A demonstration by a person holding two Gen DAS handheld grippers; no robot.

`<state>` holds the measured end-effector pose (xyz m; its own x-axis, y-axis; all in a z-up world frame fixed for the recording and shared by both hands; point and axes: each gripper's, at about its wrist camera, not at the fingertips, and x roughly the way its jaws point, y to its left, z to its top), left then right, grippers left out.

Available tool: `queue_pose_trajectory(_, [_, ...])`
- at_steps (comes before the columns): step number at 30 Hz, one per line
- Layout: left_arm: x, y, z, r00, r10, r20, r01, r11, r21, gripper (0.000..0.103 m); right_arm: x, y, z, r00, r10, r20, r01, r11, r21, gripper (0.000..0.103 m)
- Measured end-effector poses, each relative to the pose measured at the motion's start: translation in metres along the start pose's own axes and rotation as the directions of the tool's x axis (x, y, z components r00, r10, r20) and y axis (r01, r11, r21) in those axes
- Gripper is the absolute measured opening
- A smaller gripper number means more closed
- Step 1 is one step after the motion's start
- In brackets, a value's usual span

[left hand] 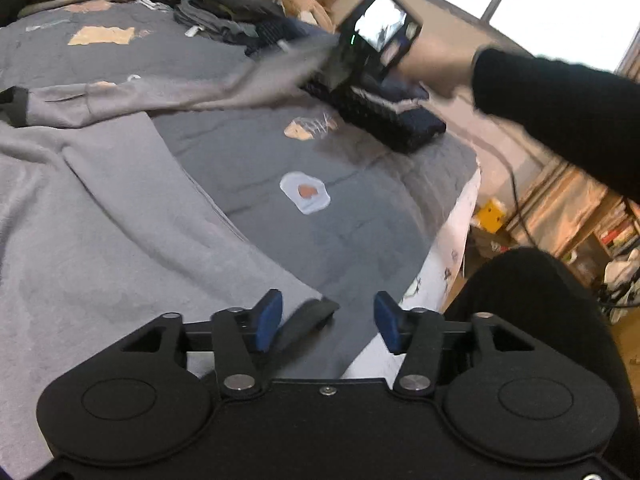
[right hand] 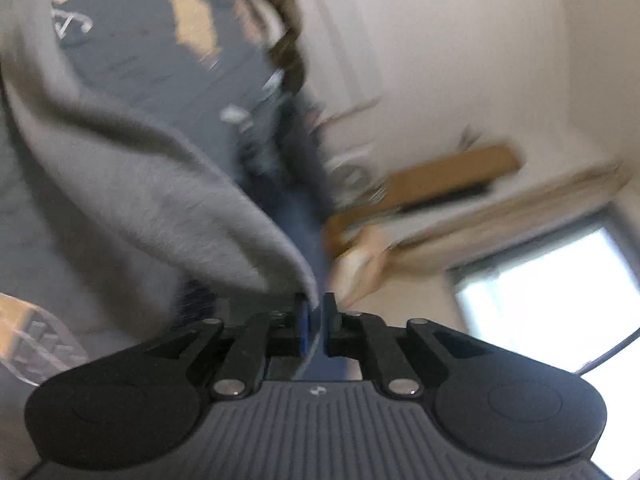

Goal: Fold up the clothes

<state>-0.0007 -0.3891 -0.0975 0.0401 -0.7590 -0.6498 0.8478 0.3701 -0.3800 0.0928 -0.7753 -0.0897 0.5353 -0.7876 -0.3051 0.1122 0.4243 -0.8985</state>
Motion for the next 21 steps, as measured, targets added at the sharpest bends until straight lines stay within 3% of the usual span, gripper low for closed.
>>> queue_pose_trajectory(2, [-0.003,0.010,0.003,1.000,0.013,0.019,-0.013,0.999,-0.033,0.052,0.005,0.012,0.000,0.996,0.072,-0.045,-0.069,0.995,0.070,0.019])
queue_pose_trajectory(4, [-0.007,0.021,0.009,0.998,0.037,0.045,-0.033,0.997,-0.070,0.052,-0.001,0.014,0.004,0.988,0.144,-0.049,-0.135,0.979,0.152,0.047])
queue_pose_trajectory(6, [-0.017,0.037,0.015,0.995,0.053,0.084,-0.043,0.993,-0.114,0.052,-0.017,0.003,0.010,0.971,0.237,0.005,-0.231,0.941,0.248,0.060])
queue_pose_trajectory(9, [-0.039,0.057,0.022,0.981,0.127,0.150,-0.105,0.983,-0.149,0.052,-0.047,-0.014,0.020,0.923,0.356,0.144,-0.384,0.852,0.356,0.065])
queue_pose_trajectory(11, [-0.051,0.066,0.026,0.958,0.224,0.179,-0.195,0.967,-0.163,0.053,-0.071,-0.019,0.030,0.861,0.432,0.270,-0.506,0.784,0.359,0.067])
queue_pose_trajectory(13, [-0.061,0.073,0.028,0.922,0.327,0.209,-0.292,0.939,-0.180,0.054,-0.092,-0.012,0.052,0.770,0.512,0.380,-0.629,0.709,0.318,0.069])
queue_pose_trajectory(17, [-0.067,0.090,0.028,0.801,0.550,0.237,-0.512,0.834,-0.205,0.054,-0.128,0.021,0.102,0.592,0.628,0.504,-0.788,0.582,0.200,0.069])
queue_pose_trajectory(19, [-0.068,0.095,0.030,0.771,0.595,0.229,-0.557,0.803,-0.212,0.054,-0.138,0.043,0.130,0.541,0.658,0.524,-0.816,0.560,0.140,0.069])
queue_pose_trajectory(21, [-0.073,0.102,0.032,0.765,0.600,0.234,-0.554,0.798,-0.238,0.054,-0.146,0.064,0.156,0.510,0.684,0.521,-0.830,0.551,0.088,0.069])
